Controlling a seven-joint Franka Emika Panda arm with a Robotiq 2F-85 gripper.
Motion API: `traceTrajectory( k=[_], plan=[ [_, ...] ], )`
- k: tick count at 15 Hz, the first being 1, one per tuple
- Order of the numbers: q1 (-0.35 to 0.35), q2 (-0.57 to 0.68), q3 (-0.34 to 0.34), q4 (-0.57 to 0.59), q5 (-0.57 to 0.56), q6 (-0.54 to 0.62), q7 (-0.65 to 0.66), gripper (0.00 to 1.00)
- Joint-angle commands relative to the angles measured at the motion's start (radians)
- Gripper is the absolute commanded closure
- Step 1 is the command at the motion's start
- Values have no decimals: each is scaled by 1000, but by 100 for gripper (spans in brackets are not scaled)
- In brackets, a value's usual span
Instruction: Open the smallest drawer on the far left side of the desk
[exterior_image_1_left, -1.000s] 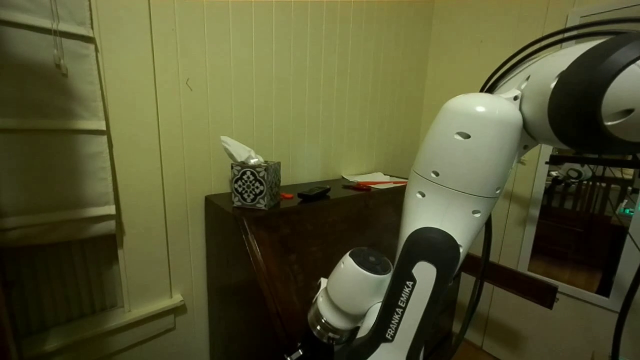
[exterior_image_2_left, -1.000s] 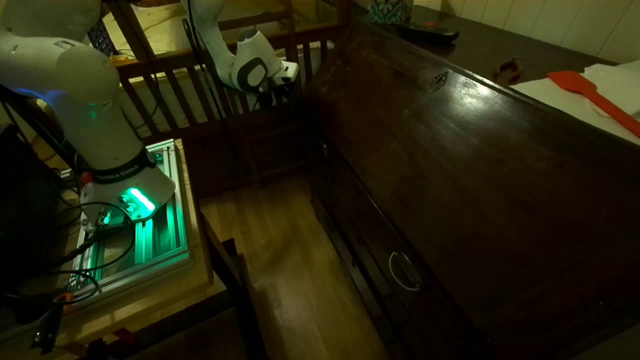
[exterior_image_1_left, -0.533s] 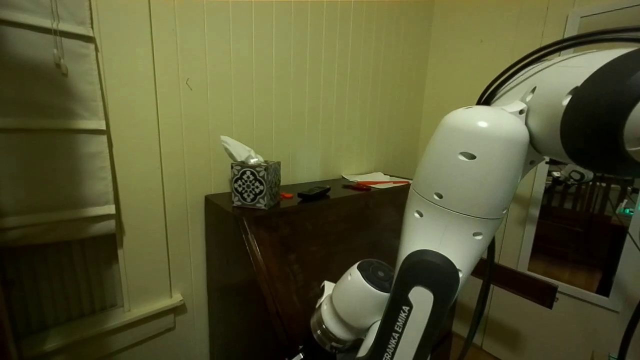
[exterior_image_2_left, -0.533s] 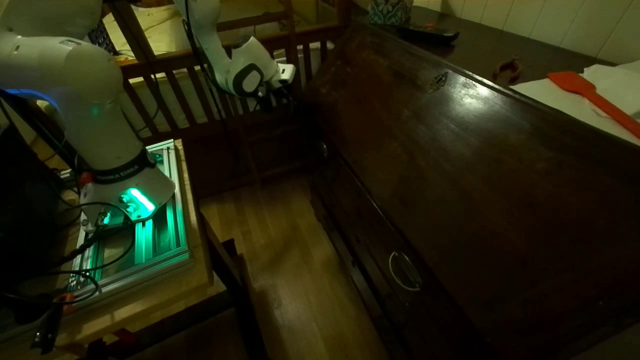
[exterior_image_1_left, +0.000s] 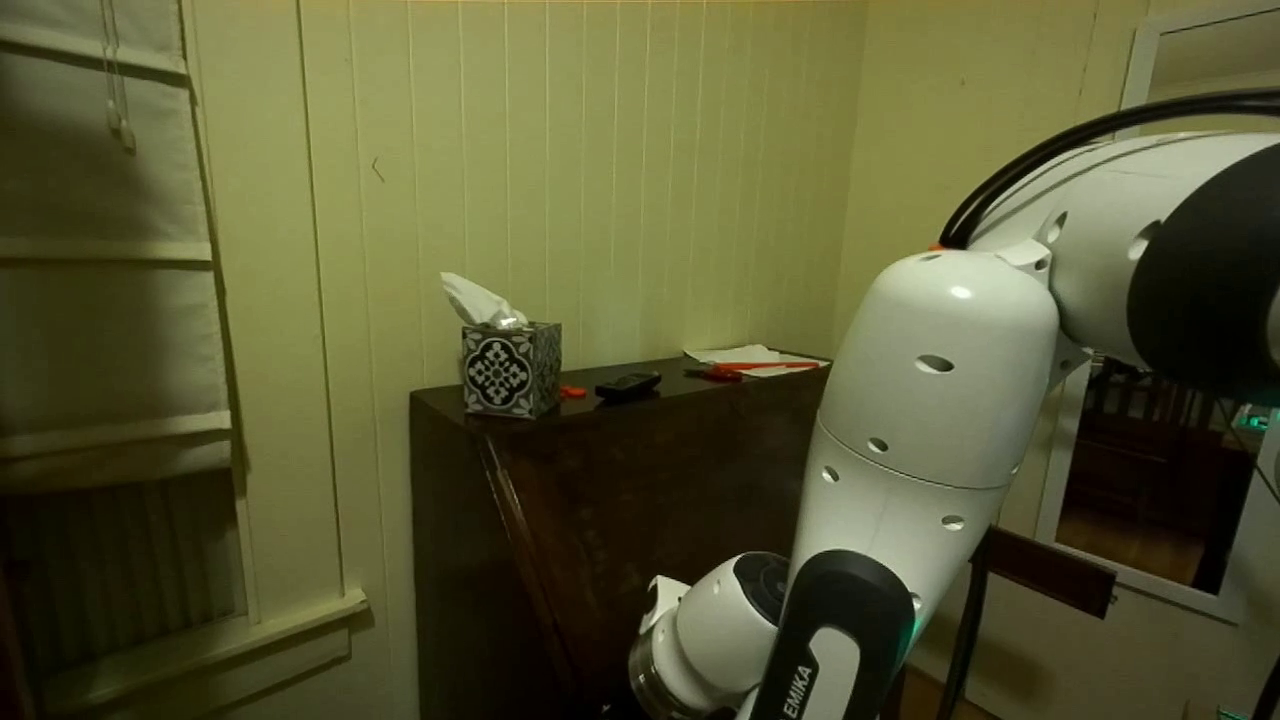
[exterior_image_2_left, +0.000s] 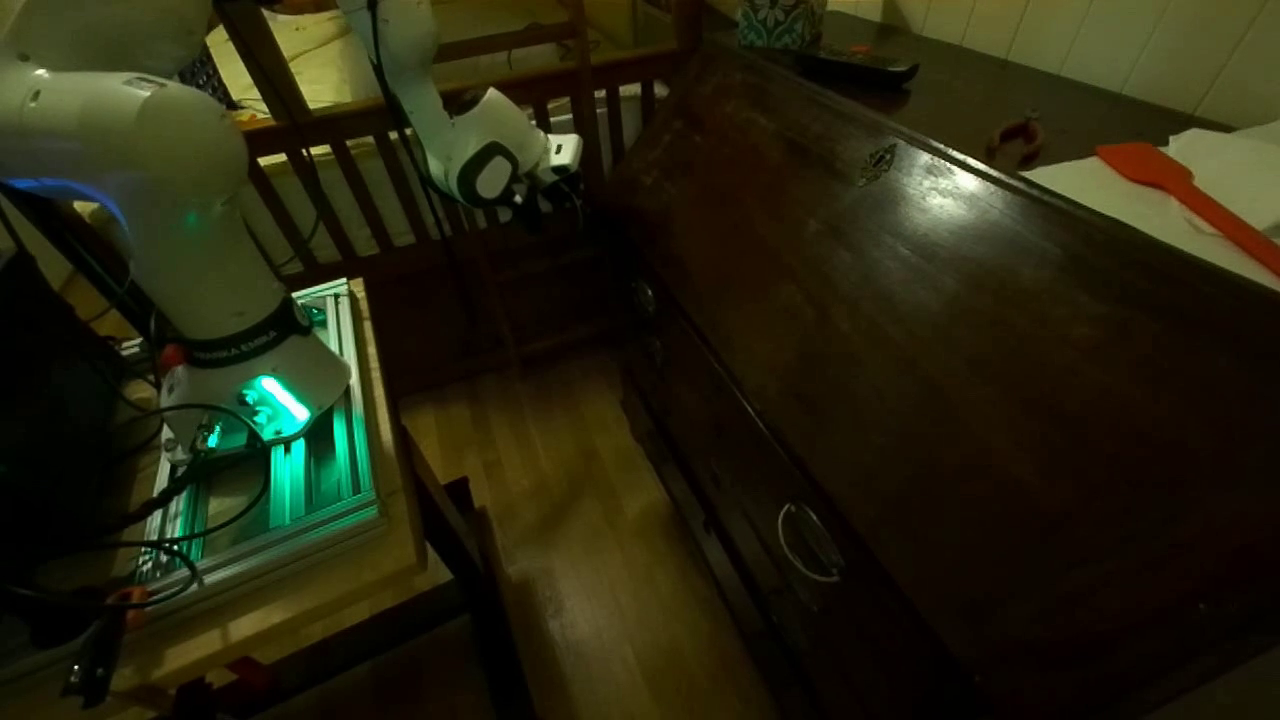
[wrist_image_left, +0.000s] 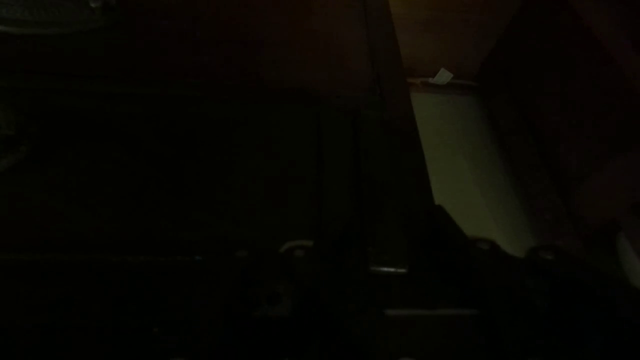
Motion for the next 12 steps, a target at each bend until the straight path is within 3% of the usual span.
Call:
traceTrajectory(
  k=[1,3,5,12],
  plan=[
    [6,51,-6,60,69,42,-59,87],
    [11,53,-6,58,89,45,-76,97],
    [11,47,2,52,98,42,-82,94],
    [-87,-62,154,-30,91,-67,-21,94]
  ],
)
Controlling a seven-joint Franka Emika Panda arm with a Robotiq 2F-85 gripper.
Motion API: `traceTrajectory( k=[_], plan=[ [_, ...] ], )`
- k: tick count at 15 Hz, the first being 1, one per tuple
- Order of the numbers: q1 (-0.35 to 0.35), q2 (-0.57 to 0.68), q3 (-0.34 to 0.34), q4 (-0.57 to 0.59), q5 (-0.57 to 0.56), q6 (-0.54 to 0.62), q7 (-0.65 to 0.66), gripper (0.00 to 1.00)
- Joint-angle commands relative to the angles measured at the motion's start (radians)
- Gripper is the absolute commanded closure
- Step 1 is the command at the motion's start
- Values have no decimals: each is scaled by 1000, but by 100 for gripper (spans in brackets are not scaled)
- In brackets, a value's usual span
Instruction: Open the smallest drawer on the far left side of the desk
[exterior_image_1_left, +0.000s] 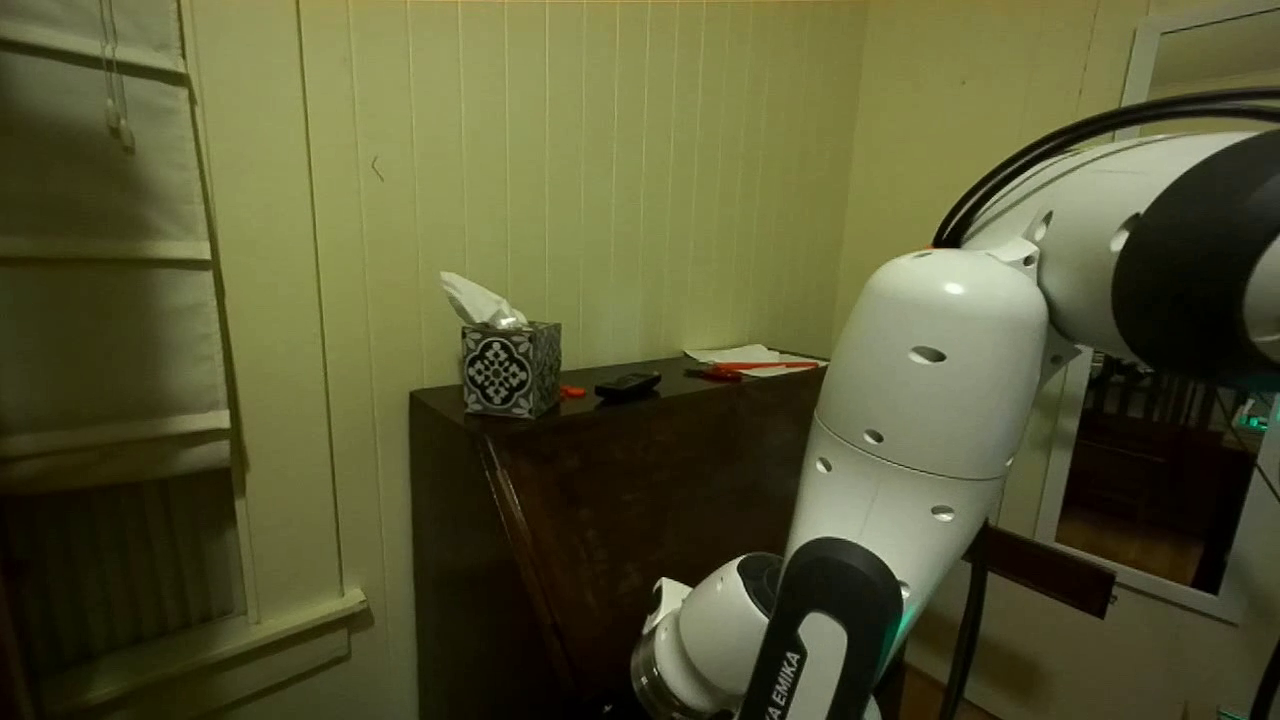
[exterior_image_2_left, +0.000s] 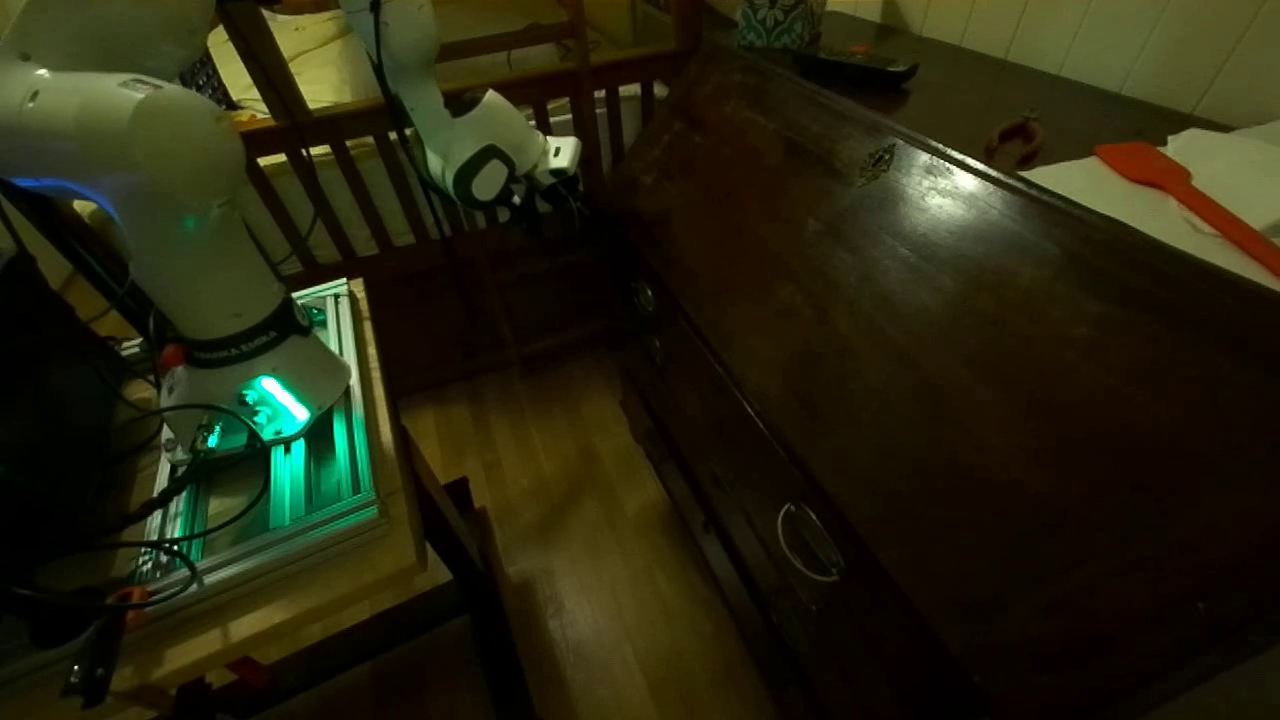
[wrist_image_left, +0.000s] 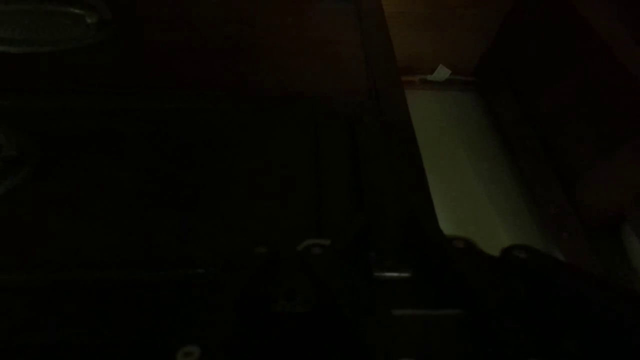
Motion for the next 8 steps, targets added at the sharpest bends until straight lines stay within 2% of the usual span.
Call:
traceTrajectory(
  k=[1,4,8],
  plan=[
    [-42,-70,101,-44,44,-98,19,94],
    [-33,-110,133,-71,61,-227,57,94],
    [23,-135,124,-83,32,-356,168,94]
  ],
)
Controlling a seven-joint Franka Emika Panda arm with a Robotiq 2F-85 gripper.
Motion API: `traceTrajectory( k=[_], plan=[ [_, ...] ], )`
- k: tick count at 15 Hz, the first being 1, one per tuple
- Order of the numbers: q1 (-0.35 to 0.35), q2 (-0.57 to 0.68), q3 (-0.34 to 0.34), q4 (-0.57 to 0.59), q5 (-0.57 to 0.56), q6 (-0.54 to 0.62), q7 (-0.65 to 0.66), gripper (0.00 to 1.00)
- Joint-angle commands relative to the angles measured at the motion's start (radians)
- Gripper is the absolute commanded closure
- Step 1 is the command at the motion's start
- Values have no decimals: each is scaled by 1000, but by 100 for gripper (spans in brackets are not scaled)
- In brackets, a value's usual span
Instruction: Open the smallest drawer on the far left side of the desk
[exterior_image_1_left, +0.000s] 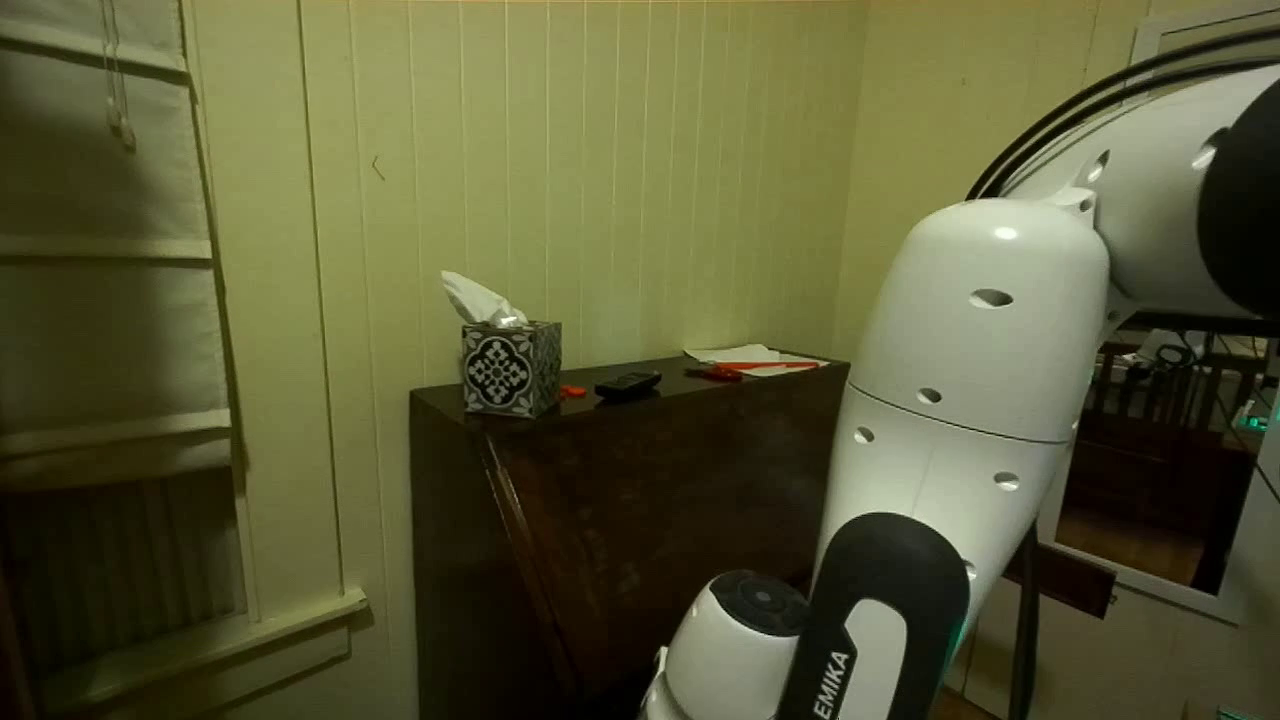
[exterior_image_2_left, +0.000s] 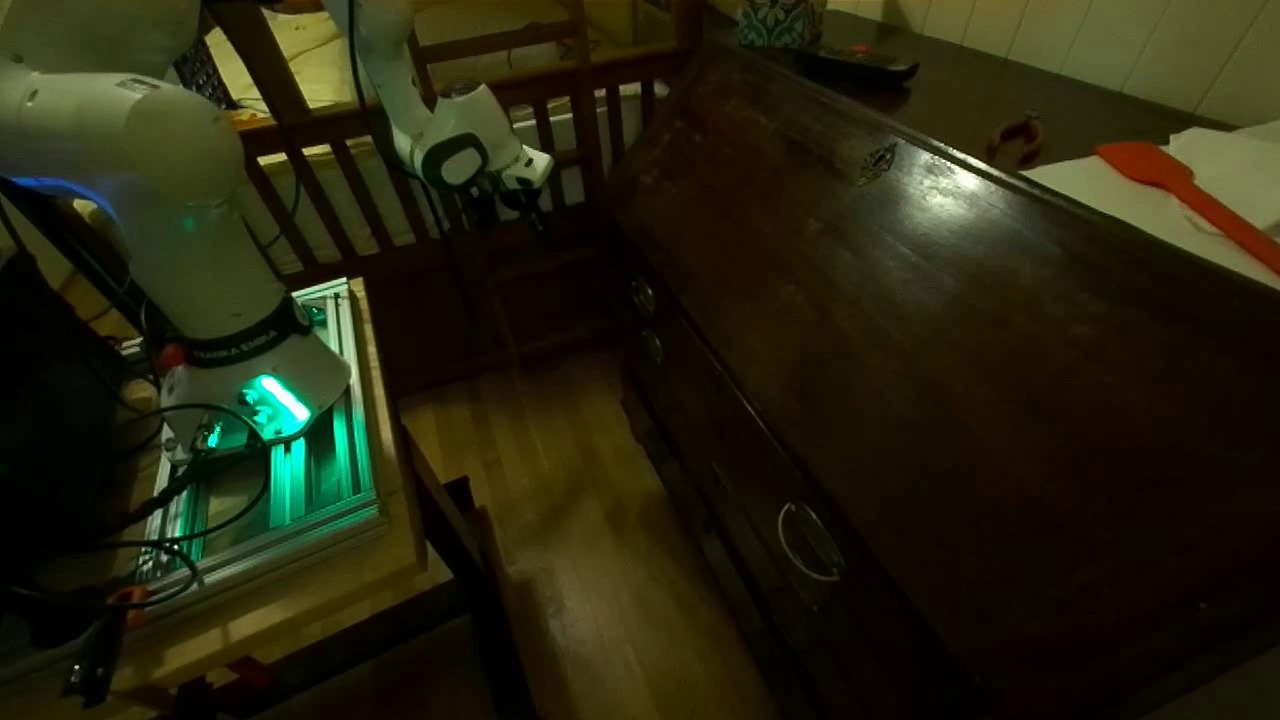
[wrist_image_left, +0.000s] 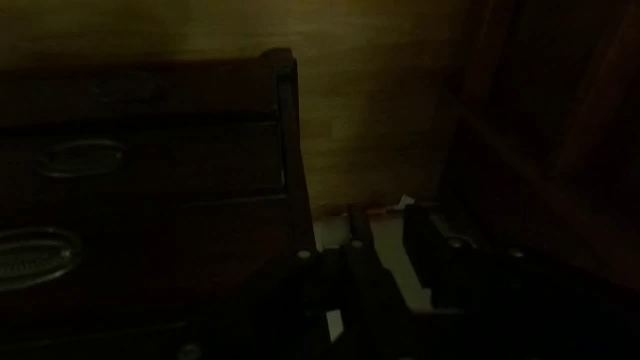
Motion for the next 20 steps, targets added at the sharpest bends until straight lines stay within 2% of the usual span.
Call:
traceTrajectory(
  k=[1,3,4,5,9,11,12,13,16,17,19,20],
  plan=[
    [65,-53,-40,-37,-1,-88,89,94],
    [106,-58,-84,-36,-15,-74,117,48],
    [108,-54,-90,-28,-23,-40,118,47],
    [137,-42,-126,-19,-27,-18,119,44],
    [173,-28,-191,-1,12,12,97,16],
    [163,-19,-203,8,4,41,91,4],
    [166,-8,-217,17,0,60,87,4],
    [170,-2,-229,23,0,73,84,10],
    [168,22,-255,49,-9,106,68,15],
    [160,32,-256,60,-18,116,59,27],
    [149,45,-253,71,-22,123,49,38],
    [142,57,-250,80,-26,130,44,48]
  ],
)
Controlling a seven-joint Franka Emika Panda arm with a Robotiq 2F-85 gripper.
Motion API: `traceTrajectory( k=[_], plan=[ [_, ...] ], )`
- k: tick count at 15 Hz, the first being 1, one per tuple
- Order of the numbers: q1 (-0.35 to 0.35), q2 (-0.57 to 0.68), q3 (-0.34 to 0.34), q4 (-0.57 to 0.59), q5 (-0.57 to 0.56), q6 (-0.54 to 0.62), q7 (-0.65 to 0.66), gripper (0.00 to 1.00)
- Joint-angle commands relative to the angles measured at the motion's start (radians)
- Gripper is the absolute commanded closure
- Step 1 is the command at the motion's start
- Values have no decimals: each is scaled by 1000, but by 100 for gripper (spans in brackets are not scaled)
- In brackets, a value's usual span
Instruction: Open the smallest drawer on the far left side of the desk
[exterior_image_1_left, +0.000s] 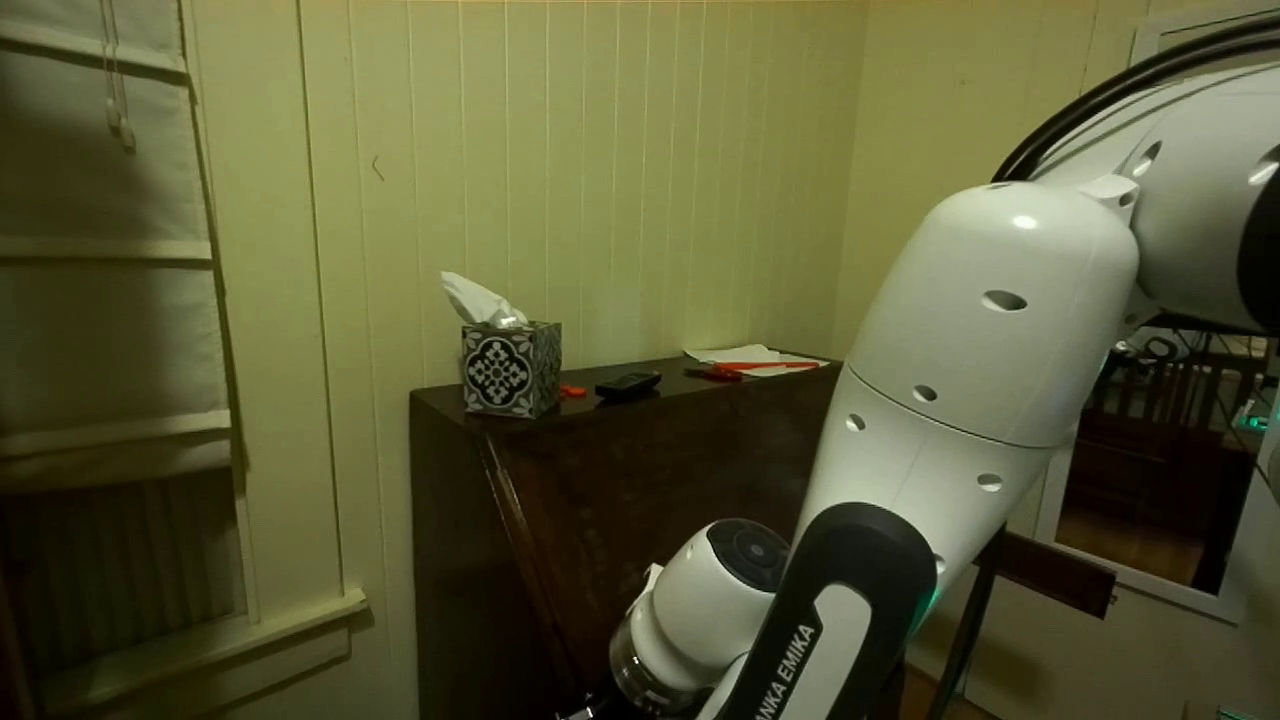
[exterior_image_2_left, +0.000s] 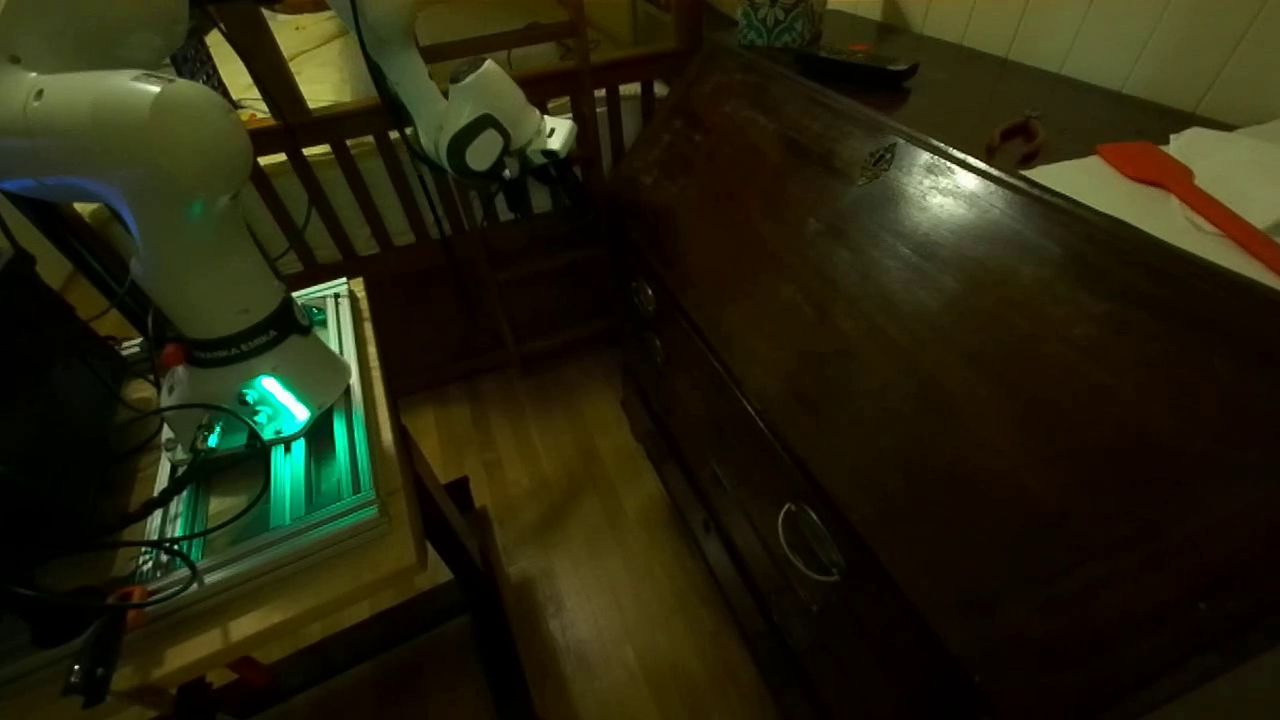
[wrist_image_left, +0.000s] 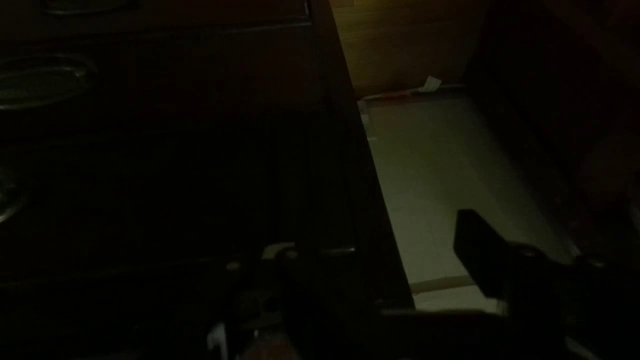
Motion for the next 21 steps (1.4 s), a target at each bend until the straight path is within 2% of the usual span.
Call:
traceTrajectory(
  k=[1,2,3,5,6,7,10,14,16,19,21],
  plan=[
    [-25,50,13,44,-6,40,-38,57],
    [-10,59,-4,46,-20,37,-27,66],
    [-22,68,7,54,-2,46,-53,72],
    [-17,80,3,56,5,49,-64,70],
    [-18,82,3,55,6,50,-68,73],
    [-17,83,2,55,7,50,-73,69],
    [-13,90,-5,57,9,53,-86,69],
    [-1,91,-18,57,14,52,-100,64],
    [15,94,-35,53,10,56,-82,51],
    [28,95,-42,53,13,70,-82,45],
    [19,91,-29,51,27,73,-94,51]
  ],
)
